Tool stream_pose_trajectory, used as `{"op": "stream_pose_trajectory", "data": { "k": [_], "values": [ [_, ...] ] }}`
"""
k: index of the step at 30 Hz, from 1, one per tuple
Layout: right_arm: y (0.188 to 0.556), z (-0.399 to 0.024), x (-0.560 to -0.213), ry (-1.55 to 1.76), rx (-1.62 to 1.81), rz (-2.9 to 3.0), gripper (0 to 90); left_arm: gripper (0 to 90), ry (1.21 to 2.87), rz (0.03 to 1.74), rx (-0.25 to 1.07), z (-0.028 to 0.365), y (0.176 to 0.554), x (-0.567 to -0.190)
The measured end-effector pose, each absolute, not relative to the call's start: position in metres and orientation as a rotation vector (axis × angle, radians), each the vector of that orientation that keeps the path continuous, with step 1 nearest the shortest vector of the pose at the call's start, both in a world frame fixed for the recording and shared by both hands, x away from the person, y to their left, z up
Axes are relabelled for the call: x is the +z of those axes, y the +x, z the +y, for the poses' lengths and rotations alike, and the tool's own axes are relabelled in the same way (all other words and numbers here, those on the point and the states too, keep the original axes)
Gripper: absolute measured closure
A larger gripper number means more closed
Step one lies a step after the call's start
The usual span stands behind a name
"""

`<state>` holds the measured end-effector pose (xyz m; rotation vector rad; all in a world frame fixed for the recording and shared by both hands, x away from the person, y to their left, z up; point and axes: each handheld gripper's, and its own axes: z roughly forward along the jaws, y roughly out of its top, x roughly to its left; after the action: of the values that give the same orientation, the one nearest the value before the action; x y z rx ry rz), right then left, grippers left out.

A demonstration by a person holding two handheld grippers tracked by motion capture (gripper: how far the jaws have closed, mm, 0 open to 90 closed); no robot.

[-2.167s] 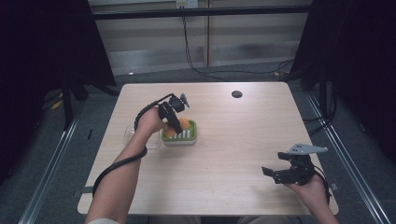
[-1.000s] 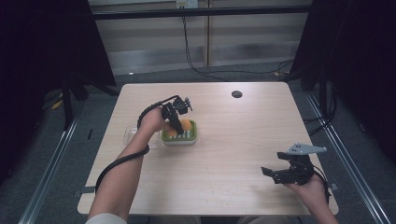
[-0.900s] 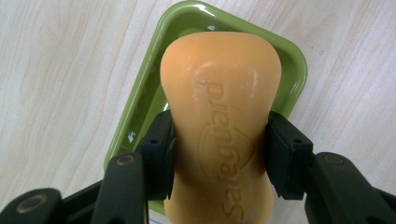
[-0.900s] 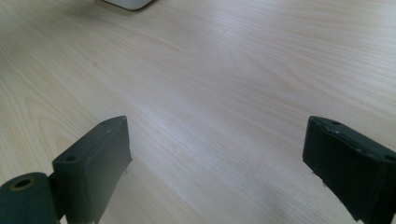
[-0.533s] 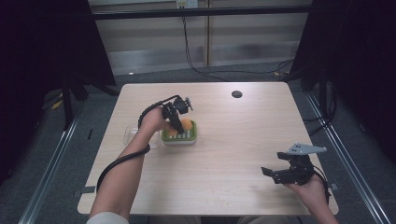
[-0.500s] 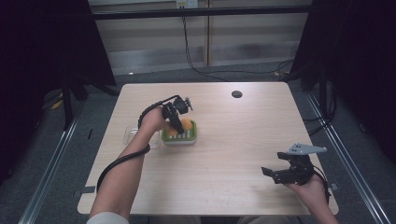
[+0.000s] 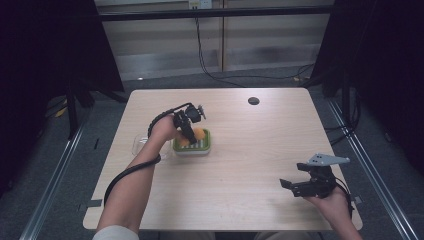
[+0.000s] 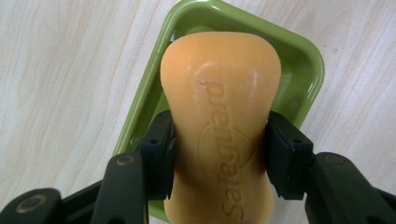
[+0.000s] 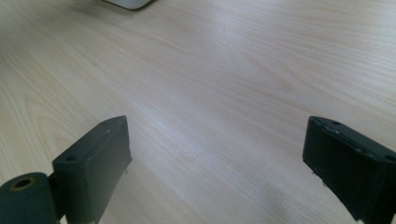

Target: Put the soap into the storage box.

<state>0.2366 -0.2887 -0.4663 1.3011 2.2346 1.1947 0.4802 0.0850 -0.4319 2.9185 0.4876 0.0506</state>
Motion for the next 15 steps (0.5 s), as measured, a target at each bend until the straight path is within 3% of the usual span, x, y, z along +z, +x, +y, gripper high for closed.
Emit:
{"op": "stream_pose_trajectory", "data": {
  "k": [15],
  "values": [
    [0.2374,-0.2879,-0.4669,1.294,1.2,2.242,7.6,49.7,2.923,0.491,0.028,0.0849,0.4823,-0.4375]
  ]
}}
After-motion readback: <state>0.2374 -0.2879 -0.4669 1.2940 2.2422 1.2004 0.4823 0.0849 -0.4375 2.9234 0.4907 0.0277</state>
